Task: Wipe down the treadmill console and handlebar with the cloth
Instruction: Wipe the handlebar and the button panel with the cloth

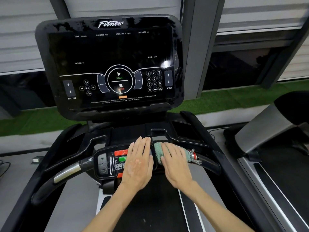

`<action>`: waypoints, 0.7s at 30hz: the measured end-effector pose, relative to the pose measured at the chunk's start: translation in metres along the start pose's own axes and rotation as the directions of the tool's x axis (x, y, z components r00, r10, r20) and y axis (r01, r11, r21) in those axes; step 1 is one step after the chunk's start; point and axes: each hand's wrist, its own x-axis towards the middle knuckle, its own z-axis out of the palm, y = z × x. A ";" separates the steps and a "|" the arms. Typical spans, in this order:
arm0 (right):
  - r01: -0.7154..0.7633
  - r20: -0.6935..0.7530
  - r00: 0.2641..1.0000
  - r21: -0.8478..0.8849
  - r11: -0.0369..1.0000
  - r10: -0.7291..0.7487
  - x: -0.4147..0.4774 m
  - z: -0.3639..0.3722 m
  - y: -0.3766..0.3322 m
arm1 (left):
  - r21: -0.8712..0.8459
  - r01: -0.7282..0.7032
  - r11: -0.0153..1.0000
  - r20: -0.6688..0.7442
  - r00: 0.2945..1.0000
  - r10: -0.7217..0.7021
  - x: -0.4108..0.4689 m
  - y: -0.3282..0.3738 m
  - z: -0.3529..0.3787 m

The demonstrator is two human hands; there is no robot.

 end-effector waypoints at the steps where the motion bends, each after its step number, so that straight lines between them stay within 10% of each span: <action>1: 0.010 -0.001 1.000 -0.015 1.000 -0.010 0.006 -0.002 0.001 | 0.002 0.000 1.000 0.002 1.000 0.000 0.000 0.000 0.000; 6: 0.184 0.263 0.952 -0.079 0.980 -0.157 0.045 -0.026 0.006 | 0.010 -0.004 1.000 -0.004 1.000 0.004 0.000 0.001 0.001; 10: 0.006 0.516 0.856 -0.006 1.000 -0.002 0.084 -0.028 0.003 | 0.012 -0.008 1.000 0.019 1.000 0.007 0.001 0.001 -0.001; 16: 0.010 0.055 0.998 0.000 1.000 -0.010 0.022 -0.015 -0.006 | 0.012 -0.011 1.000 0.009 1.000 0.011 0.001 0.001 -0.001; 21: -0.038 -0.055 0.998 0.059 0.998 0.041 0.002 0.003 -0.004 | 0.030 -0.009 1.000 0.008 1.000 0.009 0.000 0.000 0.001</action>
